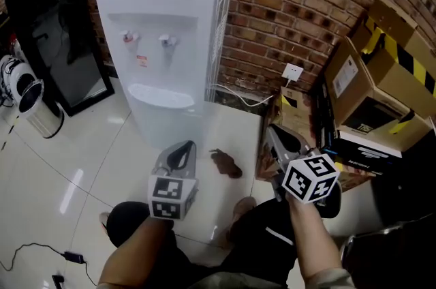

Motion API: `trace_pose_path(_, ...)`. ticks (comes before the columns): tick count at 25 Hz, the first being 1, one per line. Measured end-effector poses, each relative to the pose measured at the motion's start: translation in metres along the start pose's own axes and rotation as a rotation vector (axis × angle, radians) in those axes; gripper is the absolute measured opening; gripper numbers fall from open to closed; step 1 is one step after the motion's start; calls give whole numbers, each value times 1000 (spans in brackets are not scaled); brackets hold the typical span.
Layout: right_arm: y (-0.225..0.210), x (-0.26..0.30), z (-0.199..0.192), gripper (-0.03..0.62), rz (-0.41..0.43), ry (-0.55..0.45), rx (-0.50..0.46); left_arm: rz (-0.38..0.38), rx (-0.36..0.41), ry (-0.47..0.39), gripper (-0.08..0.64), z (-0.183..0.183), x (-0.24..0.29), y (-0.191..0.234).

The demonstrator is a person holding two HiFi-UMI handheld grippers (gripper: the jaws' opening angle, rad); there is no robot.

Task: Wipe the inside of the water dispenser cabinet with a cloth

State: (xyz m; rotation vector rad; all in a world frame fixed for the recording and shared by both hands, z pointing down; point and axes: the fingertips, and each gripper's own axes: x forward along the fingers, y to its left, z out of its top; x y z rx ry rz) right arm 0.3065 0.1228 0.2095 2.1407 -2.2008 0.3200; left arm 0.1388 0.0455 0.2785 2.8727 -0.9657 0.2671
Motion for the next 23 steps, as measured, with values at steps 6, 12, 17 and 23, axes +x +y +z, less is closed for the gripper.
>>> trace_pose_path(6, -1, 2, -3, 11, -1, 19, -22, -18, -128, 32, 0, -5, 10, -2)
trace_pose_path(12, 17, 11, -3, 11, 35, 21, -79, -110, 26, -59, 0, 26, -10, -38)
trace_pose_path(17, 23, 15, -4, 11, 40, 24, -99, -143, 37, -49, 0, 21, -16, -39)
trace_pose_path(23, 15, 15, -6, 11, 27, 54, -96, -168, -61, -62, 0, 24, -19, -41)
